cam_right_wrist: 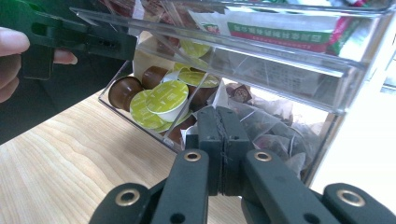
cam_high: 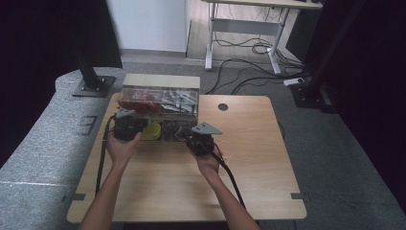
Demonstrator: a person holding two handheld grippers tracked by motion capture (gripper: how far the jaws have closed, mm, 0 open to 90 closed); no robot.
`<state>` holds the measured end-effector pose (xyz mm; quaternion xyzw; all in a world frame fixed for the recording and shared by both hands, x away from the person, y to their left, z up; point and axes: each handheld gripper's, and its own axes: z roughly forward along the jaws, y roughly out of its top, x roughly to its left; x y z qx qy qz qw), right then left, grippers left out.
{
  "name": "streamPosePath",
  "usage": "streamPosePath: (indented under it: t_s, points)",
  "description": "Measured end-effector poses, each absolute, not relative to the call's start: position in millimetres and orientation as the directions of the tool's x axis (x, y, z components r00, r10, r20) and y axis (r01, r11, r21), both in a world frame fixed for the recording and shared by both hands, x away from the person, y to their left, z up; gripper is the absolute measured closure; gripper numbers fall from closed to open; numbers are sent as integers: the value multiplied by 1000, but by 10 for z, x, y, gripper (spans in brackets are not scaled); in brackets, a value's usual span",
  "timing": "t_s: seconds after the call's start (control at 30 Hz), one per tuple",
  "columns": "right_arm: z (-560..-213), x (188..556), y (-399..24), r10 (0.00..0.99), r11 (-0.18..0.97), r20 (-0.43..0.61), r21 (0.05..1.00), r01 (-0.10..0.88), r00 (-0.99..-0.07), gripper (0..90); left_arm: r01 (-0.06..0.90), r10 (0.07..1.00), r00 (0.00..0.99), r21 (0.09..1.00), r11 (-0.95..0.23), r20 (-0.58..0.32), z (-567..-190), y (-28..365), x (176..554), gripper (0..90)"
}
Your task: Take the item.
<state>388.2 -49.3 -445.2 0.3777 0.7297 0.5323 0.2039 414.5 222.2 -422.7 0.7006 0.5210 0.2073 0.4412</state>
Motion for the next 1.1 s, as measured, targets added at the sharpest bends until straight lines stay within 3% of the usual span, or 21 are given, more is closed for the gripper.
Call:
streamPosePath:
  t_s: [1.1]
  points:
    - [-4413,3686,-1071,791,98,125,940,326,-598,889,556,916,371,827,-87,-153,-4222,2185,4165,900]
